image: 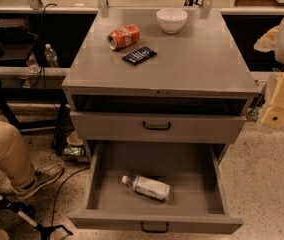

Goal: Pick blue plastic bottle from middle drawer and place on counter

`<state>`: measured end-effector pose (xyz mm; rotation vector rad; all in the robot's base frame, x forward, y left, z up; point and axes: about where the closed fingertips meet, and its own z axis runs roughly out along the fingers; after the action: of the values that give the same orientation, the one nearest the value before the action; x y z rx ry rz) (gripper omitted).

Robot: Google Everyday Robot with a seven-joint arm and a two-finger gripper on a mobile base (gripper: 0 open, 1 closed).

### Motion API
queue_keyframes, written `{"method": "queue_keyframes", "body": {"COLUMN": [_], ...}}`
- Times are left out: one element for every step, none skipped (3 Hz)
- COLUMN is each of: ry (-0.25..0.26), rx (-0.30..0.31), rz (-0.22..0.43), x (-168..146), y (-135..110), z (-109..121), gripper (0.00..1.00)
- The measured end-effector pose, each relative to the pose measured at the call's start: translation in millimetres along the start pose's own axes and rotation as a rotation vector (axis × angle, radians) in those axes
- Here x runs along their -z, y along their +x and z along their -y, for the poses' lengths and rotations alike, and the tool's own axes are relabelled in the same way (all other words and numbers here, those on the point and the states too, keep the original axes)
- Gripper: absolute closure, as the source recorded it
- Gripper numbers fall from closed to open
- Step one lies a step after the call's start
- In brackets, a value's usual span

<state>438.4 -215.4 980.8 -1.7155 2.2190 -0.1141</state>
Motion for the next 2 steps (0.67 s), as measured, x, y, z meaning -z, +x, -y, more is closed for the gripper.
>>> {"method": "queue_keyframes", "body": {"ry": [0.0, -0.012], "rx": [0.0, -0.016], "rz": [0.0, 0.016], "x": [0, -12], "y": [0, 5], "z": [0, -5], "gripper": [0.0, 0.0]}}
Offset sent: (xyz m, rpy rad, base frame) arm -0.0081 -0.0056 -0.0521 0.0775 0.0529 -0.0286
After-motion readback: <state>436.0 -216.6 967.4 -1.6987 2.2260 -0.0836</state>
